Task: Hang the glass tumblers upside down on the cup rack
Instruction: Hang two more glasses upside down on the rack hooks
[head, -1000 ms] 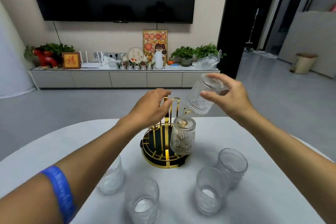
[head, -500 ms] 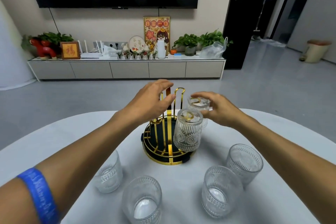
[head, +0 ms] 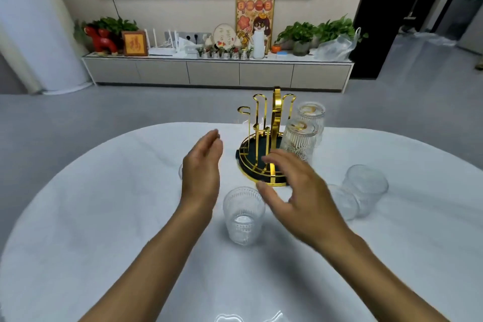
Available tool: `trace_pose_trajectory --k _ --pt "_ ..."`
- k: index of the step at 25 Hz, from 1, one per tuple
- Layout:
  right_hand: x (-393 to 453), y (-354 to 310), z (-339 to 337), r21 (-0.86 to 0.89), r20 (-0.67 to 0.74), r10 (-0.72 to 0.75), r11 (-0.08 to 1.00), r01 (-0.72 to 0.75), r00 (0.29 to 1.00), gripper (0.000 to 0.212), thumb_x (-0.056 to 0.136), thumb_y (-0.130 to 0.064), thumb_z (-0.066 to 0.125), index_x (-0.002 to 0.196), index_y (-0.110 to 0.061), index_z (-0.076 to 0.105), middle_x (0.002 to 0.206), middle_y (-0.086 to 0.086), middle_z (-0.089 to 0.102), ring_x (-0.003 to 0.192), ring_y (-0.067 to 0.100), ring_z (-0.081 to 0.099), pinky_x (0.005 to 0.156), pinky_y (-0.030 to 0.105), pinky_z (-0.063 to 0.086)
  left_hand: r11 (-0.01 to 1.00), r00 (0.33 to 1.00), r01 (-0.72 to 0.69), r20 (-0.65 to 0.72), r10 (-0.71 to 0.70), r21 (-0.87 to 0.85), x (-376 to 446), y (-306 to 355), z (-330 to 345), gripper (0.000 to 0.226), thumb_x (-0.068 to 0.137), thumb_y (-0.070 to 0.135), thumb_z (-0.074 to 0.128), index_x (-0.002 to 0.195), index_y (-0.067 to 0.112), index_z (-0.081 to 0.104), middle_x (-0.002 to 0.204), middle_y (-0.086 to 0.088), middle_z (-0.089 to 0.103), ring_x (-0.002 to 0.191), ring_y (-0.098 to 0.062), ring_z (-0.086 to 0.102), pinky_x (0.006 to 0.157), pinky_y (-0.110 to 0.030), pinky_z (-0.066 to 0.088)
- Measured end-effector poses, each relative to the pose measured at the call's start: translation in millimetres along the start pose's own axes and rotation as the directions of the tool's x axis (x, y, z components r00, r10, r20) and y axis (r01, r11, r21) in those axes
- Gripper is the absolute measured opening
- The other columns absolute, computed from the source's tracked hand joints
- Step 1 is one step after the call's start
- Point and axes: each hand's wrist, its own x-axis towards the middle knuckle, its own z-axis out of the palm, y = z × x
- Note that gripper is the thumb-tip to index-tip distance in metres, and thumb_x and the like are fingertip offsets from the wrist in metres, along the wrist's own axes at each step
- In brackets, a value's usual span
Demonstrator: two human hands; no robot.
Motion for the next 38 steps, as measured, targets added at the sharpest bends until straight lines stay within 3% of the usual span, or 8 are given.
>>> trace_pose_trajectory --k 2,5,14,19,27,32,35,38 --pt "-17 -18 36 -0.154 0.323 0.125 0.985 -0.078 0.938 0.075 0.082 -0.057 0.059 0.147 -0.029 0.034 0.162 0.0 0.024 0.145 0.02 0.025 0.113 0.037 0.028 0.992 0.991 0.107 -0.069 -0.112 -0.072 -28 -14 -19 0.033 0.095 0.022 0.055 0.128 0.02 0.063 0.13 0.003 0.063 0.122 -0.013 0.055 0.103 -0.031 0.043" --pt "-17 -21 63 -0.338 0.409 0.254 0.934 -0.113 0.877 0.092 0.08 -0.062 0.059 0.153 -0.028 0.014 0.166 0.002 0.005 0.147 0.028 0.016 0.113 0.045 0.026 0.966 0.969 0.232 -0.064 -0.24 -0.115 -56 -27 -38 0.033 0.095 0.02 0.055 0.127 0.019 0.063 0.129 0.002 0.063 0.12 -0.014 0.057 0.106 -0.036 0.042" --pt "-7 -19 64 -0.379 0.313 0.368 0.894 -0.241 0.875 0.084 0.07 -0.05 0.068 0.142 -0.023 0.034 0.139 0.008 0.041 0.121 0.033 0.046 0.089 0.04 0.047 0.907 0.911 0.413 0.035 -0.412 -0.08 -82 -42 -42 0.032 0.092 0.008 0.055 0.118 0.021 0.066 0.12 0.001 0.068 0.108 -0.01 0.061 0.083 -0.024 0.045" --pt "-16 -21 33 0.272 0.212 0.493 0.8 -0.535 0.844 0.07 0.051 -0.058 0.079 0.115 -0.039 0.056 0.113 -0.012 0.06 0.101 0.009 0.06 0.08 0.033 0.053 0.819 0.86 0.509 0.208 -0.467 -0.265 -80 -40 -36 0.037 0.086 0.025 0.066 0.122 0.02 0.063 0.117 -0.005 0.071 0.105 -0.022 0.068 0.093 -0.041 0.051" --pt "-27 -32 6 0.828 0.252 0.451 0.357 -0.432 0.856 0.052 0.062 -0.028 0.083 0.11 -0.026 0.064 0.119 0.011 0.067 0.103 0.022 0.069 0.085 0.04 0.058 0.582 0.846 0.534 0.375 -0.38 -0.614 -86 -5 -15 0.035 0.071 0.032 0.073 0.101 0.014 0.076 0.098 -0.011 0.075 0.094 -0.027 0.072 0.077 -0.04 0.058" --pt "7 -25 -32 0.606 0.165 0.288 0.725 -0.327 0.943 0.042 0.079 -0.051 0.064 0.114 -0.028 0.062 0.115 -0.004 0.068 0.1 0.013 0.067 0.08 0.03 0.055 0.855 0.976 0.186 0.19 -0.104 -0.484 -48 34 -18 0.045 0.071 0.031 0.076 0.113 0.018 0.067 0.102 0.0 0.074 0.093 -0.015 0.069 0.074 -0.028 0.054" --pt "64 -13 -55 0.218 -0.073 0.181 0.962 -0.161 0.981 0.038 0.09 -0.043 0.053 0.124 -0.025 0.057 0.122 -0.005 0.063 0.107 0.016 0.06 0.086 0.039 0.053 0.948 0.994 -0.006 0.098 0.04 -0.317 -5 65 -12 0.064 0.065 0.03 0.082 0.124 0.02 0.06 0.106 0.005 0.074 0.091 -0.01 0.071 0.07 -0.025 0.053" --pt "126 3 -51 -0.285 0.047 0.008 0.959 0.006 0.999 0.046 0.098 -0.03 0.043 0.142 -0.019 0.041 0.149 0.004 0.046 0.128 0.027 0.049 0.101 0.047 0.044 0.973 0.973 -0.188 0.107 0.202 -0.132 35 74 4 0.069 0.063 0.029 0.088 0.124 0.029 0.057 0.109 0.004 0.071 0.094 -0.01 0.07 0.075 -0.026 0.057"
